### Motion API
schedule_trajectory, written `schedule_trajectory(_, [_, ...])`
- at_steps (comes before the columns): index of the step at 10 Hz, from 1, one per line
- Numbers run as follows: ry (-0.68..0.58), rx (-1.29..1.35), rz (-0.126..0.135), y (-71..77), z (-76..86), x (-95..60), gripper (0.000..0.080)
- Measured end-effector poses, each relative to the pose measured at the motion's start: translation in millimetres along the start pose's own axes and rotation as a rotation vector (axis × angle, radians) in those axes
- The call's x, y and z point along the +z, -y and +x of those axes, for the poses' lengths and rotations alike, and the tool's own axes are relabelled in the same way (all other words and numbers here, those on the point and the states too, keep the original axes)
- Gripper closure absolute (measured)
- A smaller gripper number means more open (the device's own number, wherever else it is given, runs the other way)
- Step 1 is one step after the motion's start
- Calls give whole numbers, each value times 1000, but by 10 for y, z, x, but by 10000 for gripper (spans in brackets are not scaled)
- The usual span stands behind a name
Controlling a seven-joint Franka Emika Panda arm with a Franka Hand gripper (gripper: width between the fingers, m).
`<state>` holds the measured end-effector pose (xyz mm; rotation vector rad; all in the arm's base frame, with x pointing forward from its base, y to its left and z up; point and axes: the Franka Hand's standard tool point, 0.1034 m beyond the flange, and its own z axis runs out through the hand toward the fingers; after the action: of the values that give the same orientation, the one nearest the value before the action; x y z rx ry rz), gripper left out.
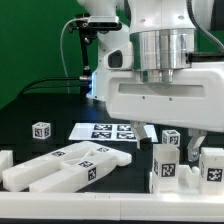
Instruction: Assemble chair
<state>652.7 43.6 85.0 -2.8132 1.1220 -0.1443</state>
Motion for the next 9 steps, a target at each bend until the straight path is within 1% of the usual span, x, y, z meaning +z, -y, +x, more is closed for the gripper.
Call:
schedule_trajectory(2, [0,-129,-1,-4,3,2,151])
schedule_trajectory(3, [-7,-331,-20,-14,12,8,150])
schedule_trajectory(4, [-6,-428,-29,-23,3,32,150])
schedule_trajectory(5, [-6,-359,-27,-22,2,33,150])
schedule_trajectory(6, [-7,-366,-29,-29,5,35,274])
schedule_trajectory(7, [-7,-352,-29,-29,3,37,274])
schedule_trajectory(8, [-8,-273,-28,-27,1,37,461])
schedule_trajectory(9, [-9,-190,-28,-32,2,39,515])
